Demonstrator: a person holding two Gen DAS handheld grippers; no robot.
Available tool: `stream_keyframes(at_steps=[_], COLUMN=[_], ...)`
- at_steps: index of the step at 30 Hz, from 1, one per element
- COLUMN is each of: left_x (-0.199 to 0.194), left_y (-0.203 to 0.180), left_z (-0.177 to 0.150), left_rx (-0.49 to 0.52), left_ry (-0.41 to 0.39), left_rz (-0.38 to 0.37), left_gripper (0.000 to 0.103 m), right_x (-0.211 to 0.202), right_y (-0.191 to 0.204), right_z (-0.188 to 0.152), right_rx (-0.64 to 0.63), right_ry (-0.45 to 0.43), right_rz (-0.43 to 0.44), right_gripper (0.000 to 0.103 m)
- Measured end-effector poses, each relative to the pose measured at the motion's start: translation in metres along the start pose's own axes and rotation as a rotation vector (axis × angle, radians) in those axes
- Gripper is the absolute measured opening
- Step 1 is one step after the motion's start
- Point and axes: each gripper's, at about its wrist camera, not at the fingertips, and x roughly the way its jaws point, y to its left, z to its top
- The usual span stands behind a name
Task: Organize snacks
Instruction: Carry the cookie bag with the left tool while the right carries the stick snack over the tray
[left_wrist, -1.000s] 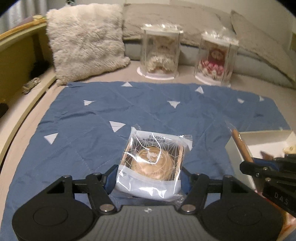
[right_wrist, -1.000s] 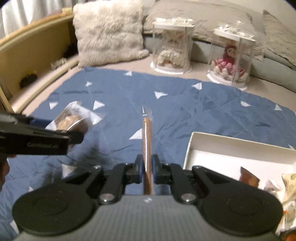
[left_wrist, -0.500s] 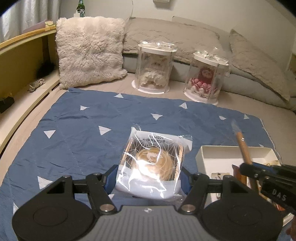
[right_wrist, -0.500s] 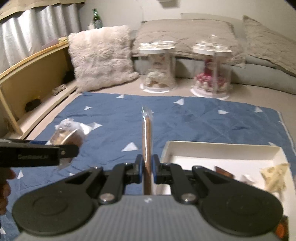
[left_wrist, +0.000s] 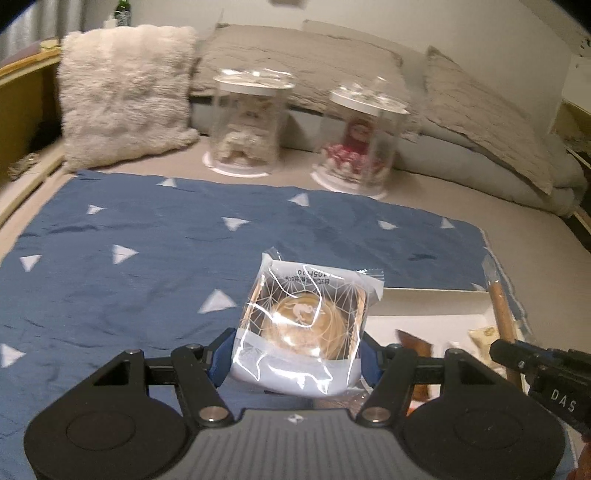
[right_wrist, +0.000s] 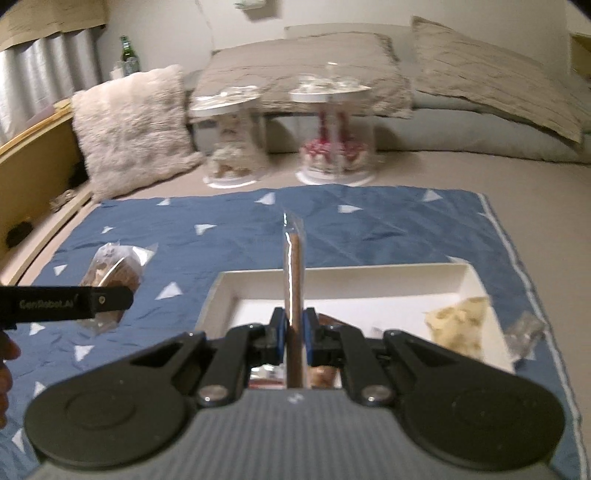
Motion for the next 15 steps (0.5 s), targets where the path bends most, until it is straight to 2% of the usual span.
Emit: stream_keyframes(at_steps=[7, 15], left_x=[0.033, 0.066], left_y=[-0.037, -0.052], left_z=[0.000, 0.001], left_rx=[0.006, -0.034], left_ry=[0.040, 0.079], left_rz=[-0.039, -0.086], left_gripper=[0.067, 0.067], right_x=[0.010, 0.036], right_y=[-0.049, -0.094], right_z=[-0.008, -0.013], right_rx=[0.054, 0.112], right_ry=[0.018, 0.033], right_rz=[-0.069, -0.128], right_gripper=[0.012, 0.012])
